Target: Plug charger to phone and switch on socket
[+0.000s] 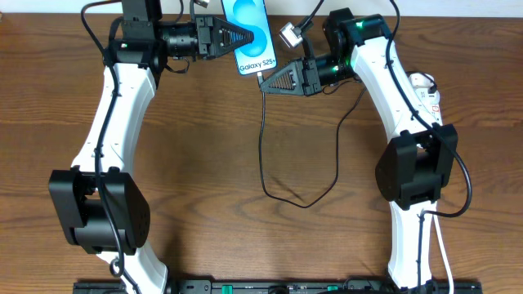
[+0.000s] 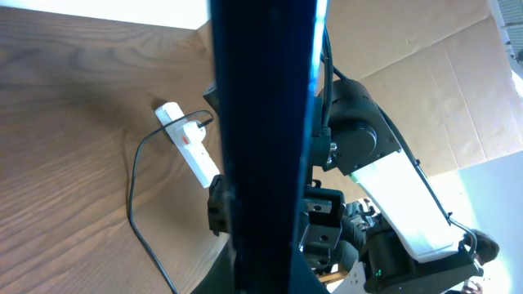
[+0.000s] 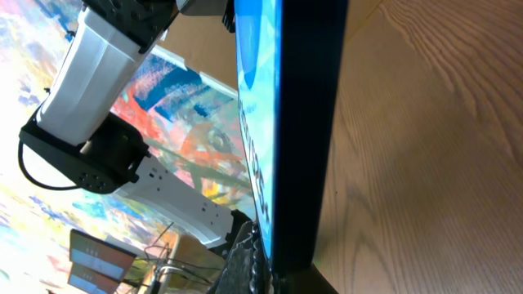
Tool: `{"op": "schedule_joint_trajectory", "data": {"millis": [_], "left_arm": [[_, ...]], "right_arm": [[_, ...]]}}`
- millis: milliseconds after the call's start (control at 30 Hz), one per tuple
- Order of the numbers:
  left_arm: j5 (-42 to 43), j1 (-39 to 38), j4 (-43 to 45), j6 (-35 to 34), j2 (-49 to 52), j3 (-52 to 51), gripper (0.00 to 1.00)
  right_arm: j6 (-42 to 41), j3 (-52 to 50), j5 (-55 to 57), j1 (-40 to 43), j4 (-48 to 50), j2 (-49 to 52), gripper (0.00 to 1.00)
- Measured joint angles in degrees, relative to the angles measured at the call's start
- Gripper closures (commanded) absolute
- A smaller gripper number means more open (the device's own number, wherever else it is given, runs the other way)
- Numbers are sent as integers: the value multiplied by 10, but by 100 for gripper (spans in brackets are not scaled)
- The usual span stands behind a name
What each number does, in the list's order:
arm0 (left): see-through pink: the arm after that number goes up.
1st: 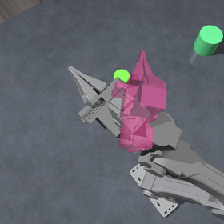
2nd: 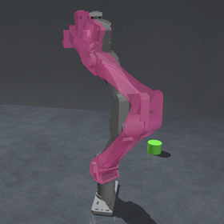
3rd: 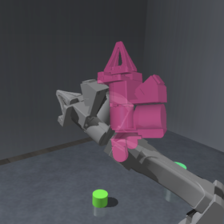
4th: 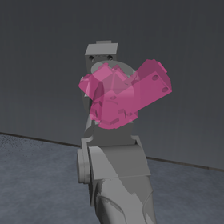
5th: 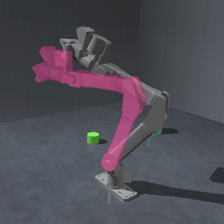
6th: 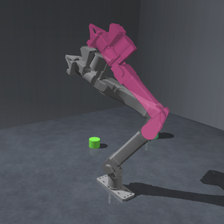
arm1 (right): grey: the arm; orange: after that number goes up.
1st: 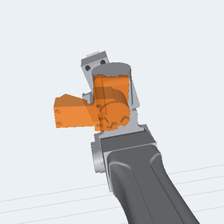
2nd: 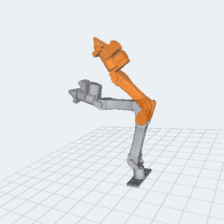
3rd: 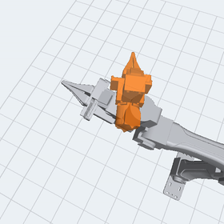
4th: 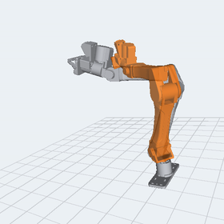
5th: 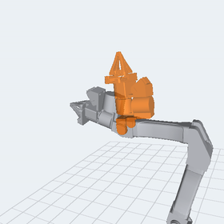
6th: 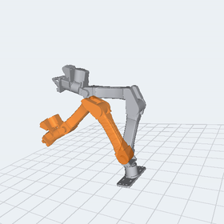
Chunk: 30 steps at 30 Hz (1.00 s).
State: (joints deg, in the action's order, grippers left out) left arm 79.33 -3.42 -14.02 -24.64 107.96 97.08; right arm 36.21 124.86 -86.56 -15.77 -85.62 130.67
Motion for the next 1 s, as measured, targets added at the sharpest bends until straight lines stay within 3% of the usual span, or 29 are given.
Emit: {"op": "schedule_joint_trajectory", "data": {"millis": [1000], "left_arm": [[0,0,1,5,0,0,93]], "right_arm": [[-7,0,2,0,0,-3,99]]}}
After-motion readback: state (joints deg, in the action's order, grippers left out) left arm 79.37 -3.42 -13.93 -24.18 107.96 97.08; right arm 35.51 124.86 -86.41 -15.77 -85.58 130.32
